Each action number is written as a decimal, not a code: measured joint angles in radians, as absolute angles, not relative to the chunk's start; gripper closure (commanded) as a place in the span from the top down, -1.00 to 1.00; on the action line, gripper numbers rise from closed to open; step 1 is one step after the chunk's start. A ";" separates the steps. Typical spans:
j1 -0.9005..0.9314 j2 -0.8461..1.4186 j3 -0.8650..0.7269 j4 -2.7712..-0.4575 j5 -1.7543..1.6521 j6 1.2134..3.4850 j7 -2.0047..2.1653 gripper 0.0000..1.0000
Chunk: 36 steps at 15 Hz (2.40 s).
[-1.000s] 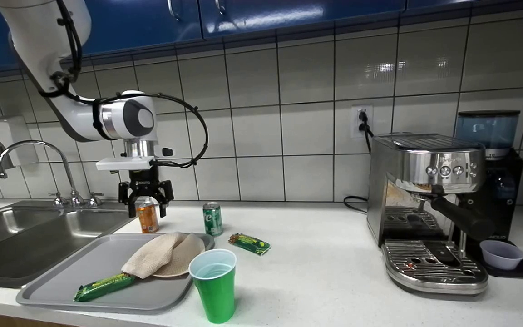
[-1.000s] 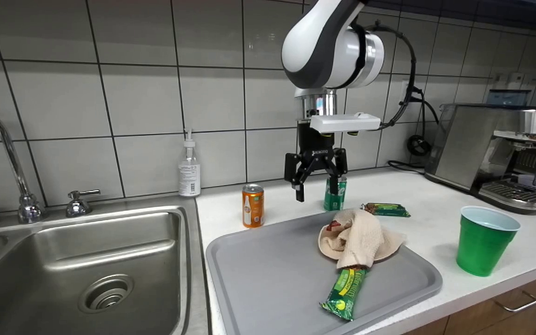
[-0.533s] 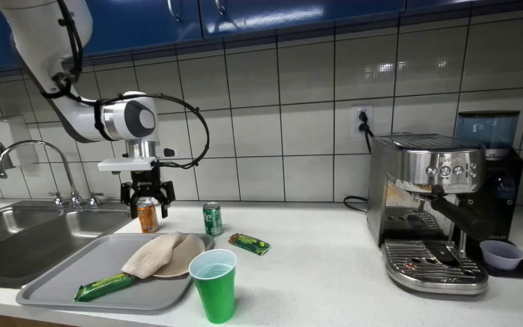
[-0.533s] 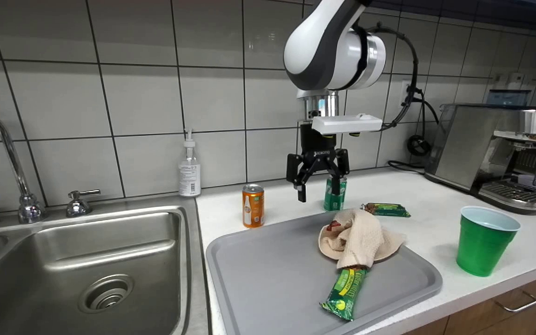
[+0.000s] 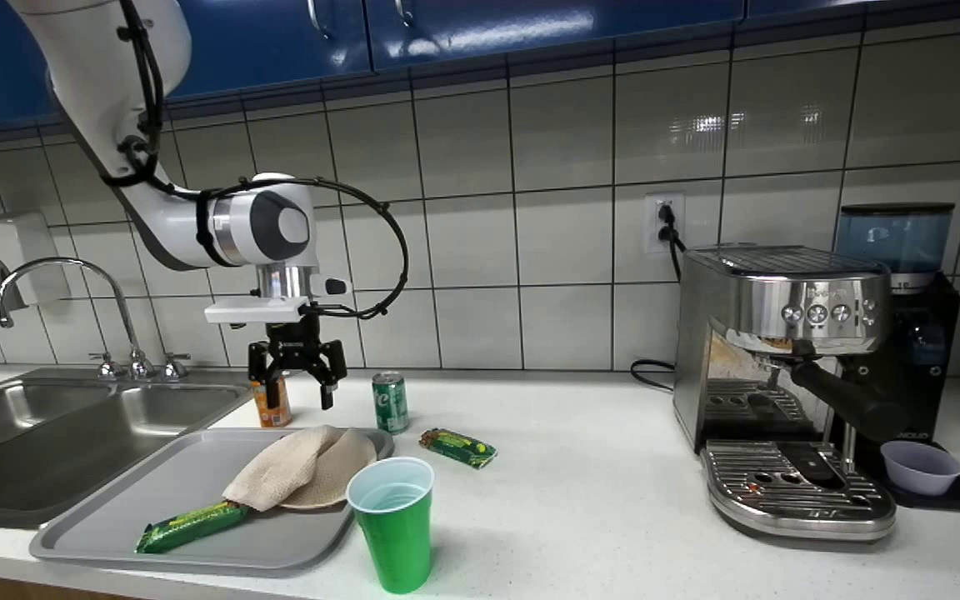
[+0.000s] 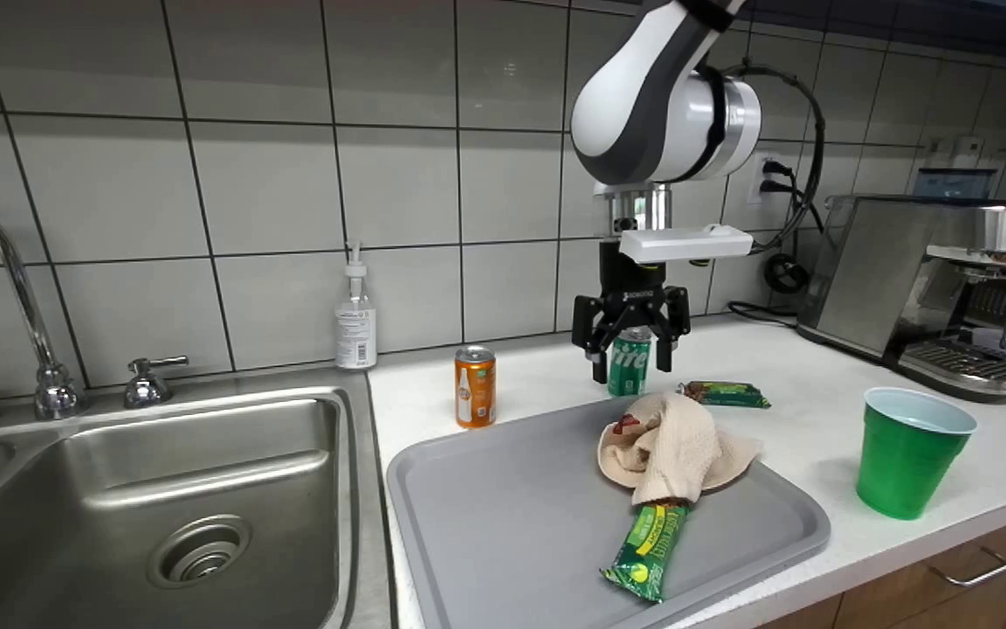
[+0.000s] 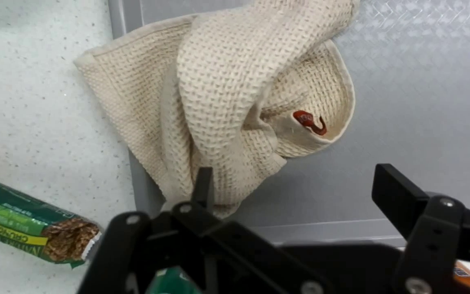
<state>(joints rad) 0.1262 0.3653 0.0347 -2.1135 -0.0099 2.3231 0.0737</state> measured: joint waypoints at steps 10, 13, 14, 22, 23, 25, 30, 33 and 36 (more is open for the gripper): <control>0.115 0.361 0.010 -2.205 -0.009 2.394 0.138 1.00; 0.115 0.361 0.002 -2.213 -0.011 2.406 0.154 1.00; 0.115 0.361 -0.002 -2.217 -0.013 2.410 0.158 1.00; 0.118 0.391 -0.013 -2.237 -0.040 2.443 0.209 1.00; 0.119 0.396 -0.013 -2.237 -0.041 2.449 0.215 1.00; 0.122 0.408 -0.013 -2.237 -0.041 2.467 0.227 1.00; 0.127 0.442 -0.014 -2.237 -0.041 2.510 0.248 1.00; 0.131 0.462 -0.016 -2.237 -0.041 2.528 0.258 1.00; 0.132 0.473 -0.017 -2.237 -0.041 2.540 0.263 1.00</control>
<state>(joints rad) 0.1319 0.4729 -0.0169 -2.2372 -0.0410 2.5404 0.2627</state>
